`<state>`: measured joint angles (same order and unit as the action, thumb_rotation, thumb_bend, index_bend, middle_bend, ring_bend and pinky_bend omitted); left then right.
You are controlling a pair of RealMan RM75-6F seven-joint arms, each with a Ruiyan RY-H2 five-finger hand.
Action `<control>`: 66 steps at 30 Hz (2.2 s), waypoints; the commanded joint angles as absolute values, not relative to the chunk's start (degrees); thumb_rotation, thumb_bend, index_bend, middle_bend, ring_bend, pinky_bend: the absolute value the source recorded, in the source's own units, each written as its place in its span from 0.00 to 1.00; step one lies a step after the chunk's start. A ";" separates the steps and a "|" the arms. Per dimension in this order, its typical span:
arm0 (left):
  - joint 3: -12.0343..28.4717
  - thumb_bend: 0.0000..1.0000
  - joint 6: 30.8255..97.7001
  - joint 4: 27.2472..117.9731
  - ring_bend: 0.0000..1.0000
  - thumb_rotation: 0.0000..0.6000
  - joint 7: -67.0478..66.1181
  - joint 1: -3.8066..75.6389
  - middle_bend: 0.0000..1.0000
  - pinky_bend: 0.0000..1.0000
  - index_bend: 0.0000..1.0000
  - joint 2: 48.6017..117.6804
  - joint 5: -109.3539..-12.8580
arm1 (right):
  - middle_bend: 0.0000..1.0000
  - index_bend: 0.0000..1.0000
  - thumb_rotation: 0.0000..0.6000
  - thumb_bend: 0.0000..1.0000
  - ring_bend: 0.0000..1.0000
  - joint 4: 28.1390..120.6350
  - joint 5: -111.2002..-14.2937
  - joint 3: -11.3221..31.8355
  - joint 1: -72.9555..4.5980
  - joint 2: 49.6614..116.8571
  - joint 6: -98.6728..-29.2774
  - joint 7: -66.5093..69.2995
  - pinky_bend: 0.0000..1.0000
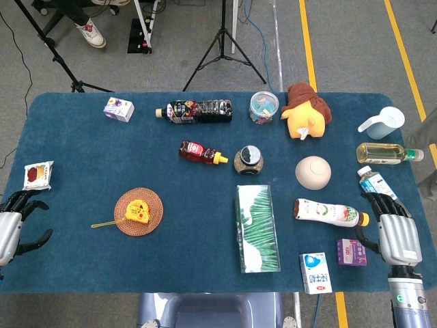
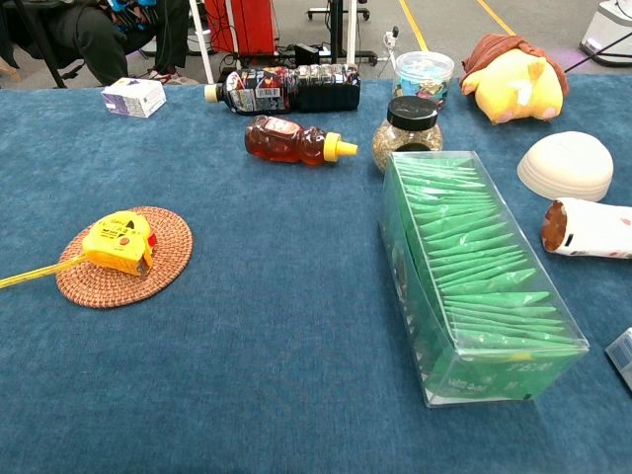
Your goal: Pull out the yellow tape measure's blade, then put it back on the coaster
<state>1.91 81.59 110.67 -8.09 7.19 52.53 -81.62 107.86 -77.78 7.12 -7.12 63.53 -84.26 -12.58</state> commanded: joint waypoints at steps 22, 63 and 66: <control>2.34 0.25 76.10 108.95 0.16 0.99 -7.81 11.00 0.20 0.29 0.35 49.08 -84.29 | 0.21 0.17 1.00 0.33 0.16 109.19 -78.45 6.87 -6.02 62.25 -85.20 -11.46 0.22; 3.62 0.18 45.02 99.29 0.00 0.98 -34.42 38.73 0.02 0.18 0.14 67.51 -65.24 | 0.20 0.16 1.00 0.33 0.16 109.95 -76.86 7.09 -4.07 60.48 -86.40 -9.32 0.22; 3.21 0.18 44.89 98.41 0.00 0.99 -35.15 39.63 0.02 0.18 0.14 68.44 -64.00 | 0.20 0.16 1.00 0.33 0.16 110.09 -76.82 7.08 -3.85 60.18 -86.54 -9.10 0.22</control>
<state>3.39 44.99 98.64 -34.95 39.35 68.16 -64.31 110.08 -76.83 7.08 -3.87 60.19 -86.52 -9.11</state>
